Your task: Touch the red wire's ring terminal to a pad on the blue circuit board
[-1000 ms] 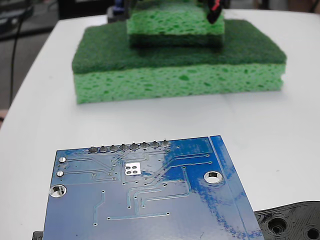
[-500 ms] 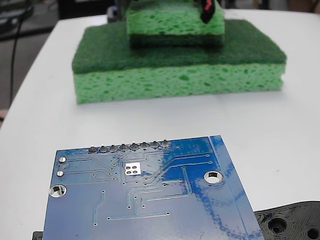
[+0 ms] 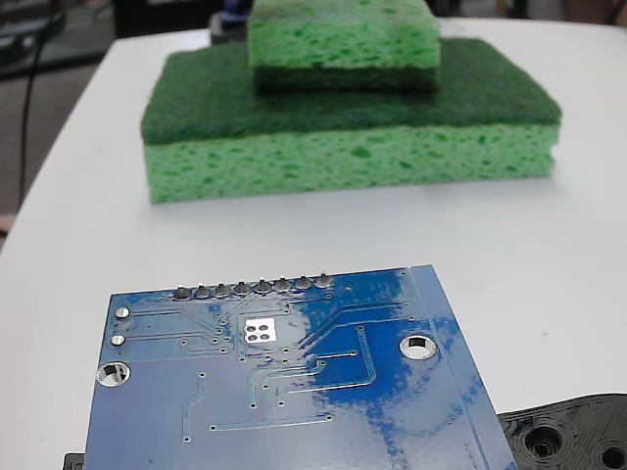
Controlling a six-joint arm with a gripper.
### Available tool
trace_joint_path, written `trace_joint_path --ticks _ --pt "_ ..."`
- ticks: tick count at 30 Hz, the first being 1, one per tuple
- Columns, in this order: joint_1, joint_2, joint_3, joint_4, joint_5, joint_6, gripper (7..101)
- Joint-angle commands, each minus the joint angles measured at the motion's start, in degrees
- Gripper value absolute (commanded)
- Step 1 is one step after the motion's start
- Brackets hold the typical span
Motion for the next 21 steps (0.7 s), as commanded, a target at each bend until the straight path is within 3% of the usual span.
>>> trace_joint_path --ticks 1,7,13,21 --pt "0.6 -7.3 -4.8 -0.8 -0.6 -0.2 100.3" --pt "2.0 -28.7 -22.0 4.3 -0.9 -2.7 100.3" --pt "7.4 -41.6 -39.2 13.5 -5.0 -8.1 100.3" --pt "9.4 -59.2 -62.3 26.7 -6.0 -12.5 100.3"
